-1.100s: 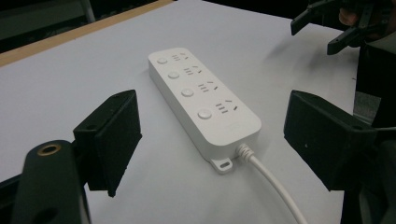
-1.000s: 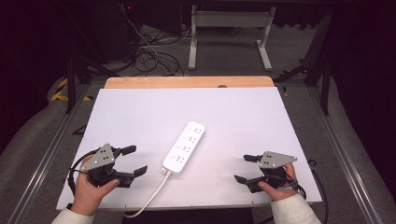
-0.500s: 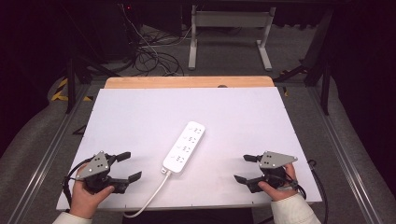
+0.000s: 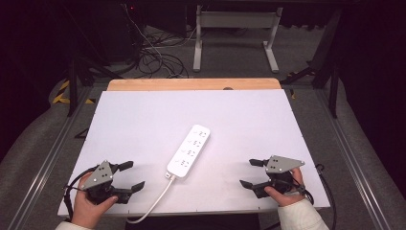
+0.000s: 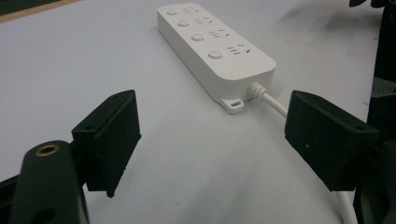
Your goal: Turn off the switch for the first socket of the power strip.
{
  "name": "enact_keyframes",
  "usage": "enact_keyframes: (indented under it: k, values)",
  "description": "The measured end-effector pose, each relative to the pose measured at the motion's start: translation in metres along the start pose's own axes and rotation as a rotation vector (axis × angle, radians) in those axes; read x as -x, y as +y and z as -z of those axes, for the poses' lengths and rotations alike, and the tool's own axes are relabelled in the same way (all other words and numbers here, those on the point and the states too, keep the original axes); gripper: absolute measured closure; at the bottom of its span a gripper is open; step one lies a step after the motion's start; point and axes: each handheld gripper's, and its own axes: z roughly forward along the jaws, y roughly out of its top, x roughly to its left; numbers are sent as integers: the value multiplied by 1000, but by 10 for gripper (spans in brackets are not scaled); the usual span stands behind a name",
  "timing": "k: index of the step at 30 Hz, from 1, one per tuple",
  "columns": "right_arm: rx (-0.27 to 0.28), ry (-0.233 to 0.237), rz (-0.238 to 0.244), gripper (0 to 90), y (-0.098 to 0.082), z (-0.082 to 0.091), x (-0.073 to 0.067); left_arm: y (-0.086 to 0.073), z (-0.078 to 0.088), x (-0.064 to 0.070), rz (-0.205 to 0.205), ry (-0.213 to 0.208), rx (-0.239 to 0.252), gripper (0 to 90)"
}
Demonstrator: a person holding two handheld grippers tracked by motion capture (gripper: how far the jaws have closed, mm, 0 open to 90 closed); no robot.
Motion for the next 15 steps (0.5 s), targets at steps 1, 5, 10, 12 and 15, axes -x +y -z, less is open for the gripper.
enact_keyframes:
  k: [1,5,10,12,15]
  values:
    - [0,-1,0,203,0,0,0,0,0,0,0,0,0,186]
    - [-2,0,0,204,0,-1,0,2,5,-2,34,2,20,199]
    - [-3,0,0,203,0,-1,0,4,5,0,18,6,23,196]
    - [-3,0,1,204,0,-1,0,4,5,0,18,6,27,193]
    - [-2,0,2,204,0,0,0,3,6,0,19,10,25,191]
